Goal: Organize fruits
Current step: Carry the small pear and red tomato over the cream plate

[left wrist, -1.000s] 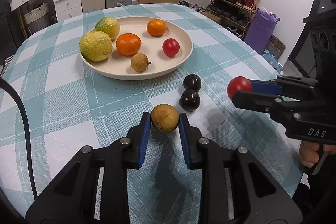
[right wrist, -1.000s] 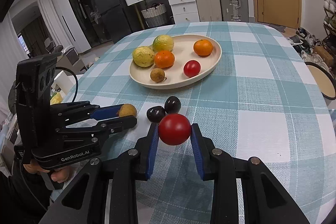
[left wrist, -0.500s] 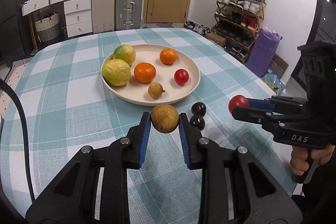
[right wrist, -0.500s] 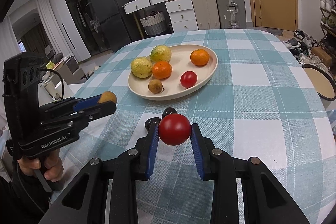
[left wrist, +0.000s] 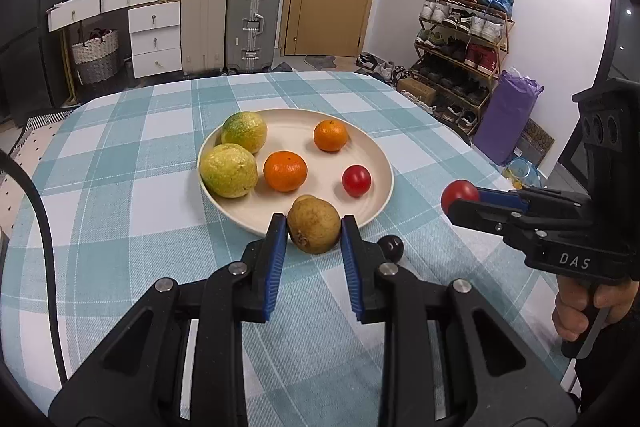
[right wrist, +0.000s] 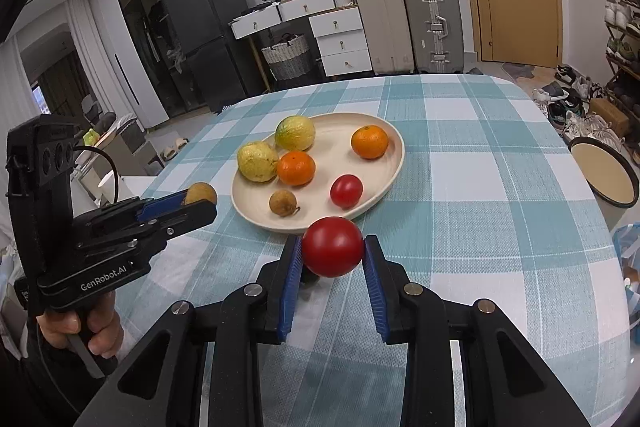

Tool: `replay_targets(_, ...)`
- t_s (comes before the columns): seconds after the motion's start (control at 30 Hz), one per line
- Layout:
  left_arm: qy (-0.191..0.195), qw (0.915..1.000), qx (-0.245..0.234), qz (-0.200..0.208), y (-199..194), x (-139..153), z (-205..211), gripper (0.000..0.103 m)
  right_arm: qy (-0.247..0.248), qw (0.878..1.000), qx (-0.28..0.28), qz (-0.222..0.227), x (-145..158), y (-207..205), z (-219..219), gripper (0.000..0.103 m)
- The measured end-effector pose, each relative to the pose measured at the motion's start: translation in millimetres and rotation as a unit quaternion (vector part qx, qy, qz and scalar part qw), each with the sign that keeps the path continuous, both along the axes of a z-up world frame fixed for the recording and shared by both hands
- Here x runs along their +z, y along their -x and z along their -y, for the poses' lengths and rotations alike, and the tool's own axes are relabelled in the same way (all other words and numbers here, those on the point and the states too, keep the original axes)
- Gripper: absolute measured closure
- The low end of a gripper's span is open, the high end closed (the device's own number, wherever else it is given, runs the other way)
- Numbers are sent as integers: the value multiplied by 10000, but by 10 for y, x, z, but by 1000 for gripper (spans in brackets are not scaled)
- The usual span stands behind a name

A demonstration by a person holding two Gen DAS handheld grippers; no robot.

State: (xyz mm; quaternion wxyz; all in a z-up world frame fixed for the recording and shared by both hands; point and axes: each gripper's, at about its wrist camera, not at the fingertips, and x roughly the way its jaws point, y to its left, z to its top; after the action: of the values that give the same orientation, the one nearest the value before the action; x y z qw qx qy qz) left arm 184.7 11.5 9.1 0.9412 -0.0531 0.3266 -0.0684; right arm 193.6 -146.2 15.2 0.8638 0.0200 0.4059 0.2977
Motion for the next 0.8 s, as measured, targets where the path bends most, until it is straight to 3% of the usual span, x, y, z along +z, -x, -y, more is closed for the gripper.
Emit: replay_targets(0.8, 42, 10000, 73, 37, -530, 23, -128, 79, 63, 9999, 2, 107, 128, -377, -319, 71)
